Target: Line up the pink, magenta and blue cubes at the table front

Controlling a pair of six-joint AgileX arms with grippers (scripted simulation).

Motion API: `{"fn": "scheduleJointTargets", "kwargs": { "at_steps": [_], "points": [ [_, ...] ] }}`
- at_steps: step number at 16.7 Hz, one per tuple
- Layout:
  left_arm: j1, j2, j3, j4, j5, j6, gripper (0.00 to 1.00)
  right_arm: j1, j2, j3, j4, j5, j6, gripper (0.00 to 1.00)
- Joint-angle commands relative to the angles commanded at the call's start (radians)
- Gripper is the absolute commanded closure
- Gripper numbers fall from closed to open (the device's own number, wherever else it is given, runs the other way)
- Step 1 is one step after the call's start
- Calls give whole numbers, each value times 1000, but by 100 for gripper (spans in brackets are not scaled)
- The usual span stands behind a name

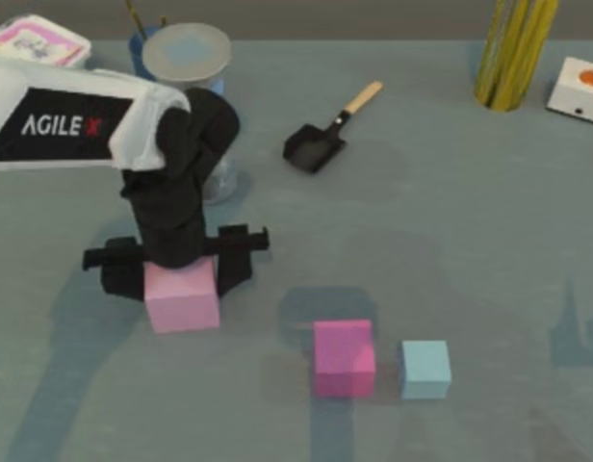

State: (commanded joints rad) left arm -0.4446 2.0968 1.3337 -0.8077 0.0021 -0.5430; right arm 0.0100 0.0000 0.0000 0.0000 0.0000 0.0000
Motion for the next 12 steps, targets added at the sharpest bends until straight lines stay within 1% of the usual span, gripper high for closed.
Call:
{"fn": "scheduleJointTargets", "kwargs": {
  "at_steps": [5,12],
  "points": [
    [-1,-14,14,-22,0,3,100,0,0,0,0,0,0,0],
    [16,-103,142,-245,-2,0,100,0,0,0,0,0,0,0]
  ]
}}
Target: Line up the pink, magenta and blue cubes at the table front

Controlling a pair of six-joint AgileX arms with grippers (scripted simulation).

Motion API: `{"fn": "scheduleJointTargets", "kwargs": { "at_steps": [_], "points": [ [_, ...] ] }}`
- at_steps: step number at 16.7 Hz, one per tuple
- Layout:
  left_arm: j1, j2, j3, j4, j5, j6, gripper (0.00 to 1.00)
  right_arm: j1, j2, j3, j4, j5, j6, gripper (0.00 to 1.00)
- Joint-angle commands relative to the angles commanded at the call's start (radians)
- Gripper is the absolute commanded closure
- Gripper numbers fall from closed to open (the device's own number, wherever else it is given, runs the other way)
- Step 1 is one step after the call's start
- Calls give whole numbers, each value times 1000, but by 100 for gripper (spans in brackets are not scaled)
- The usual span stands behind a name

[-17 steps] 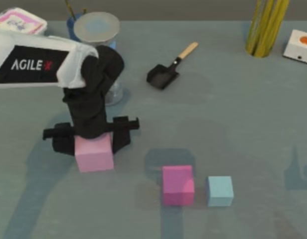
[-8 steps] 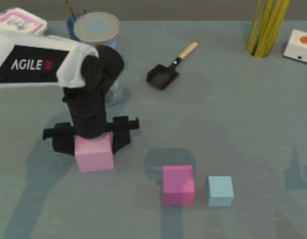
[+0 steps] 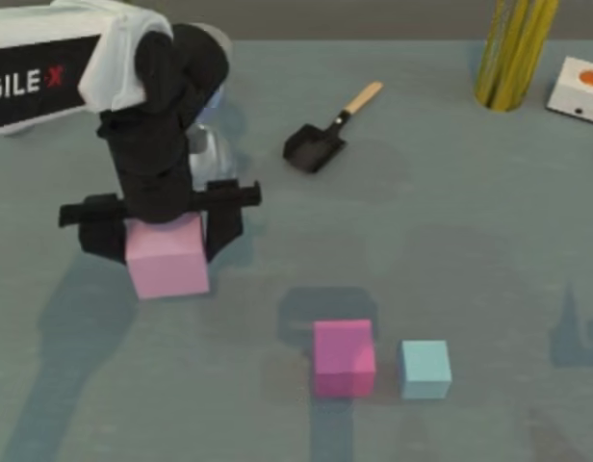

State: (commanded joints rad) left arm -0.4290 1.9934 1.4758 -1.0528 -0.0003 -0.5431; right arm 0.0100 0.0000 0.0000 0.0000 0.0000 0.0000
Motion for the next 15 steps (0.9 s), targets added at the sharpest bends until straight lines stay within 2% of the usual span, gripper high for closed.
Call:
{"fn": "scheduleJointTargets", "kwargs": {
  "at_steps": [6,11,15],
  "points": [
    [-21,-19,-11,-8,2,-8,100,0,0,0,0,0,0,0],
    [-198,-157,-131,-23,1,-98,100,0,0,0,0,0,0,0],
    [-235,-193,-163,-27,-1,-124,100,0,0,0,0,0,0,0]
  ]
}}
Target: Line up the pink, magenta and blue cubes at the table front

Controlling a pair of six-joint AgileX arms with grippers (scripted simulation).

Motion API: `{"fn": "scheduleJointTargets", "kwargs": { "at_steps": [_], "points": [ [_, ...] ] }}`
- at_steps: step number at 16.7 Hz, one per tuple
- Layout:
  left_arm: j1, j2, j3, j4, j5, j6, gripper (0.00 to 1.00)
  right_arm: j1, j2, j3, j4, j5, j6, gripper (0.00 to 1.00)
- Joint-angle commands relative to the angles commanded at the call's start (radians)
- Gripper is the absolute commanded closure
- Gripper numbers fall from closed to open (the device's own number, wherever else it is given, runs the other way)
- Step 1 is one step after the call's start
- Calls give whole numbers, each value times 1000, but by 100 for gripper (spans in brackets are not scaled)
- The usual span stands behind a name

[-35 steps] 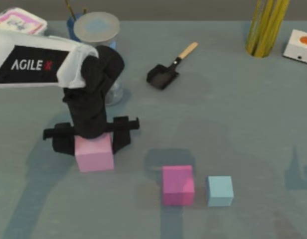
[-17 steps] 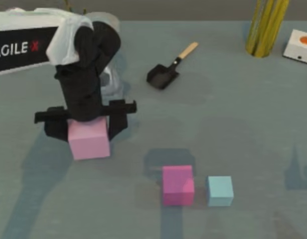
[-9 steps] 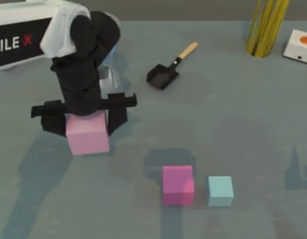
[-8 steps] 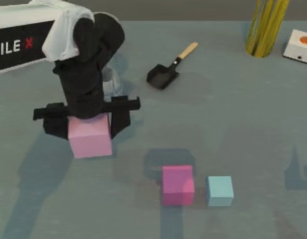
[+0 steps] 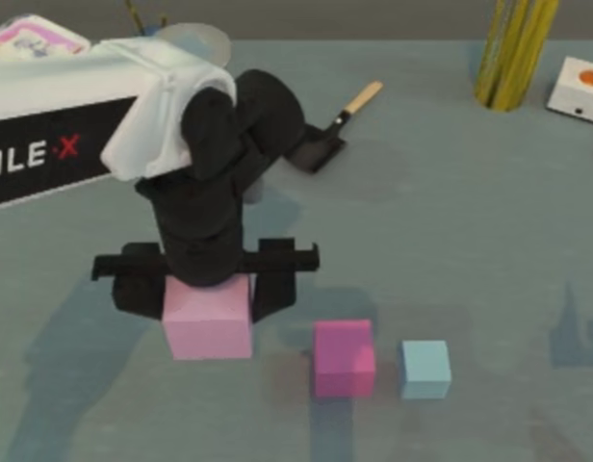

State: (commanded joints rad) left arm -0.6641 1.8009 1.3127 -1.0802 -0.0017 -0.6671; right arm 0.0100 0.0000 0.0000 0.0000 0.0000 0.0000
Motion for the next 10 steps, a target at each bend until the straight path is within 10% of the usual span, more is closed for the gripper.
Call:
{"fn": "scheduleJointTargets", "kwargs": {
  "at_steps": [10],
  "points": [
    [1,74,-149,230,3,4,100,0,0,0,0,0,0,0]
  ]
}}
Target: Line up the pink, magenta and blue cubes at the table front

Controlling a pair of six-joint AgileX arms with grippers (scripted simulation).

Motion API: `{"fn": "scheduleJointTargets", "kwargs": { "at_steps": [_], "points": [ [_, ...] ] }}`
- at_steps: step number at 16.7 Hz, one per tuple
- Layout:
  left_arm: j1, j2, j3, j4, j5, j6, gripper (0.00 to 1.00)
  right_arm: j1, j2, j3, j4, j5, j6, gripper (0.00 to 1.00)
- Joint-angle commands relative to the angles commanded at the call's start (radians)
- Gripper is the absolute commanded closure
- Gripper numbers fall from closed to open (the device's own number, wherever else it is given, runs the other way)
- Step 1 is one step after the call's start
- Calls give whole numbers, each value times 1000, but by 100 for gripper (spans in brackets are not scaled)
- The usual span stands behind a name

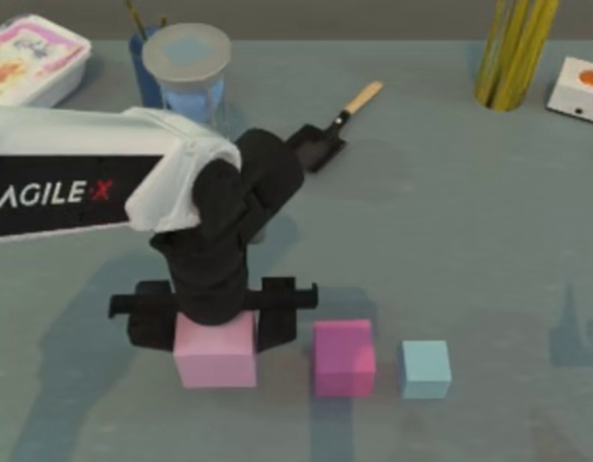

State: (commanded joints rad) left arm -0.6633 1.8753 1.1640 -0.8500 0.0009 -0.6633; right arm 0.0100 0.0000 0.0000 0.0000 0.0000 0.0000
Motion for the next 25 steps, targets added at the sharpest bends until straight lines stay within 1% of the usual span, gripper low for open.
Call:
{"fn": "scheduleJointTargets", "kwargs": {
  "at_steps": [2,6,19,20,25],
  "points": [
    [0,16,-28,38,-2,-2,100,0,0,0,0,0,0,0],
    [0,17,-31,41,-2,-2,100,0,0,0,0,0,0,0],
    [0,17,-31,41,-2,-2,2,0,0,0,0,0,0,0],
    [0,17,-31,41,-2,-2,0,0,0,0,0,0,0,0],
    [0,17,-31,41,-2,-2,0,0,0,0,0,0,0,0]
  ]
}}
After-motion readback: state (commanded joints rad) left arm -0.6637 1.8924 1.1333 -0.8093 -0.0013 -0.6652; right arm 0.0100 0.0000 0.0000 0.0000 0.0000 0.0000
